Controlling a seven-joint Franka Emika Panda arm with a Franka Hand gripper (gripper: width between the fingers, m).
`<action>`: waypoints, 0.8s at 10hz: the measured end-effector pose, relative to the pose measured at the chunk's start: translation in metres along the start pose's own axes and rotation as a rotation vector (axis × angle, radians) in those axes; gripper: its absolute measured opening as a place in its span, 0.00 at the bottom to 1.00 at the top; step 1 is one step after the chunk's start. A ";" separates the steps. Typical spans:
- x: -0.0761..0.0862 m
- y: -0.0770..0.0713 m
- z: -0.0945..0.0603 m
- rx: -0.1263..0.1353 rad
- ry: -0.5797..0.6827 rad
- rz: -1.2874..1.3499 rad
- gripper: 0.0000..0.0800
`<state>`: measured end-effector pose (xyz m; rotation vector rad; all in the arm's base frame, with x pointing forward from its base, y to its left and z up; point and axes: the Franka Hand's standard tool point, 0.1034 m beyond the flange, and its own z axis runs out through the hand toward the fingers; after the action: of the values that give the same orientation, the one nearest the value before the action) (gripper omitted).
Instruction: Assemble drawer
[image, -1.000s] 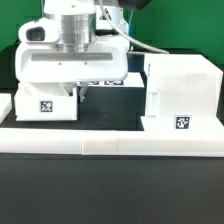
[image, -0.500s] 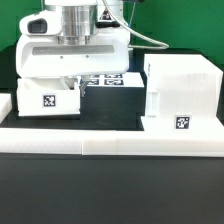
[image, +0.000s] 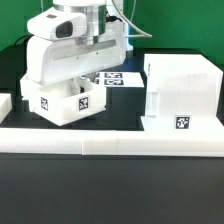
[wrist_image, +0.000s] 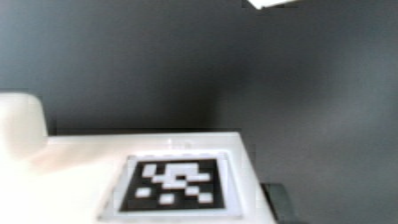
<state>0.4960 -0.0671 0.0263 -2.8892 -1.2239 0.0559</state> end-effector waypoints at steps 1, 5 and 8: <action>-0.001 0.000 0.001 -0.001 -0.004 -0.051 0.05; -0.001 0.001 0.004 -0.008 -0.032 -0.417 0.05; -0.003 0.003 0.004 -0.005 -0.049 -0.586 0.05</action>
Offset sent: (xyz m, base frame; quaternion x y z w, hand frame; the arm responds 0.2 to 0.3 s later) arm 0.0054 0.0098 -0.0087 0.0059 0.0303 -0.1991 0.9795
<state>0.4958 -0.0713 0.0223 -2.4203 -2.0149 0.1187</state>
